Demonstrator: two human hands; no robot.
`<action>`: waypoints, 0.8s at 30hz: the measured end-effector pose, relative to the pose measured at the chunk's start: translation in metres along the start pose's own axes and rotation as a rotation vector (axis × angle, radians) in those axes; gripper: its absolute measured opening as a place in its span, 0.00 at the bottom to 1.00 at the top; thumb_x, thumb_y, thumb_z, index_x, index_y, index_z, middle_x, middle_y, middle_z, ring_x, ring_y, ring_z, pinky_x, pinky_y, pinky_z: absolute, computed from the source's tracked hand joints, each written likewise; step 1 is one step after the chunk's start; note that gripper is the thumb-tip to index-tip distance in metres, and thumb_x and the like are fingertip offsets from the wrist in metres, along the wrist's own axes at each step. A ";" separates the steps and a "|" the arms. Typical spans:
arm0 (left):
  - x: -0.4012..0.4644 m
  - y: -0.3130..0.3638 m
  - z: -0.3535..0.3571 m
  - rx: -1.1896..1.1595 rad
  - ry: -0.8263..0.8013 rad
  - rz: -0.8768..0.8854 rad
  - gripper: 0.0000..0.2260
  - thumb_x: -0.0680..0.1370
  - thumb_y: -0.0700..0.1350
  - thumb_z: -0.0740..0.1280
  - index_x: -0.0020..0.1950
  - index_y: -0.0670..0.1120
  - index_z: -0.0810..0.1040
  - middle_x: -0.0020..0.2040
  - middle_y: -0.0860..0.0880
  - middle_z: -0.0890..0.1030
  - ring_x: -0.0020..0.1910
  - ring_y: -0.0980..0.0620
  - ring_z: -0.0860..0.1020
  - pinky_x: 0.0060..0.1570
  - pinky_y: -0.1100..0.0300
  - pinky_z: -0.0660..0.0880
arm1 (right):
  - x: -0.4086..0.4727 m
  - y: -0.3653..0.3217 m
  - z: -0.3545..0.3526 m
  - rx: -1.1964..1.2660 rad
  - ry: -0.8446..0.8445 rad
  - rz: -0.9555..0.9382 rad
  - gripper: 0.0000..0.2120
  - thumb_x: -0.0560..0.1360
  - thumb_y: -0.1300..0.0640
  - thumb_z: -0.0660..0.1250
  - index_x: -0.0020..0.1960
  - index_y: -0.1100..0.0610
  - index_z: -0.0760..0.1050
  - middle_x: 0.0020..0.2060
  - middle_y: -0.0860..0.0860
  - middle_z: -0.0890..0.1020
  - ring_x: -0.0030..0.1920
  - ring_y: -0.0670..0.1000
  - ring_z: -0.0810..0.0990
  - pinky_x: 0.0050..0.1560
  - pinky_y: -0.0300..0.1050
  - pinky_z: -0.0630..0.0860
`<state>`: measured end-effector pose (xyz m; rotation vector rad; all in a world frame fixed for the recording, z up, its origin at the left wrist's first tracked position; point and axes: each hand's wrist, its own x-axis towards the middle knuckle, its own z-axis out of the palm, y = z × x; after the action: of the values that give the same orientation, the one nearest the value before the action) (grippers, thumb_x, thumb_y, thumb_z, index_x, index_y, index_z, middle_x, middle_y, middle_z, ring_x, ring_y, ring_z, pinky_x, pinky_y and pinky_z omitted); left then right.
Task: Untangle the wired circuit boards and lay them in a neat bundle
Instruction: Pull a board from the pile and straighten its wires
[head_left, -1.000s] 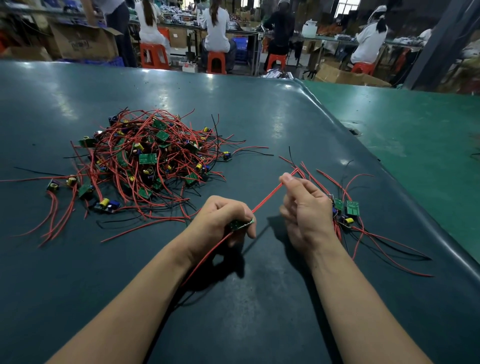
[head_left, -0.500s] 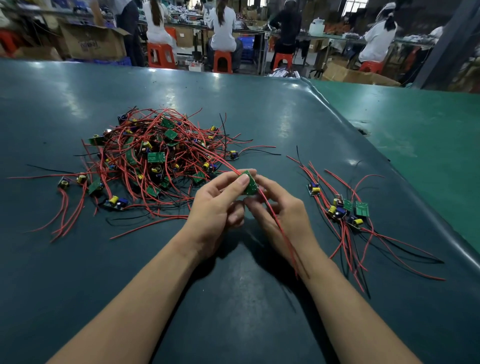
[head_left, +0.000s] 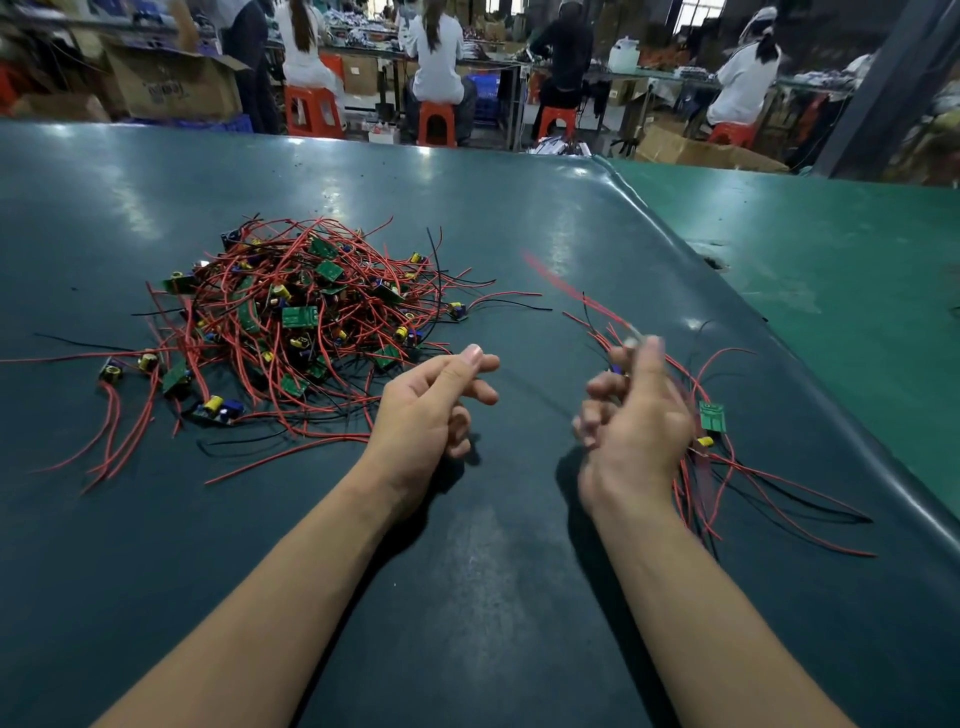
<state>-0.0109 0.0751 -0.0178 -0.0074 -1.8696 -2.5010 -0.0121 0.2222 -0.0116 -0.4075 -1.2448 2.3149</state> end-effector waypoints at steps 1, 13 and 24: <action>0.000 0.001 0.000 -0.002 0.002 -0.005 0.13 0.80 0.49 0.63 0.53 0.40 0.81 0.35 0.49 0.78 0.23 0.55 0.60 0.22 0.66 0.60 | 0.002 -0.003 -0.003 0.115 0.066 0.097 0.17 0.80 0.42 0.62 0.43 0.56 0.73 0.24 0.49 0.73 0.19 0.45 0.65 0.19 0.34 0.58; -0.008 0.017 -0.032 1.278 0.528 0.566 0.05 0.76 0.48 0.68 0.49 0.50 0.82 0.47 0.50 0.81 0.49 0.44 0.75 0.41 0.55 0.69 | -0.002 0.006 -0.001 -0.079 -0.049 0.107 0.14 0.81 0.52 0.61 0.40 0.57 0.75 0.22 0.47 0.72 0.18 0.46 0.64 0.21 0.32 0.57; 0.008 0.020 -0.061 1.081 0.760 0.362 0.22 0.75 0.50 0.71 0.66 0.45 0.72 0.60 0.41 0.73 0.54 0.40 0.76 0.54 0.46 0.73 | -0.003 0.009 -0.003 -0.189 -0.166 0.061 0.12 0.80 0.58 0.63 0.38 0.56 0.76 0.23 0.48 0.73 0.21 0.45 0.65 0.21 0.33 0.59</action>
<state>-0.0182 0.0113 -0.0162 0.4753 -2.2241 -0.8294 -0.0110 0.2183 -0.0209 -0.3254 -1.5599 2.3284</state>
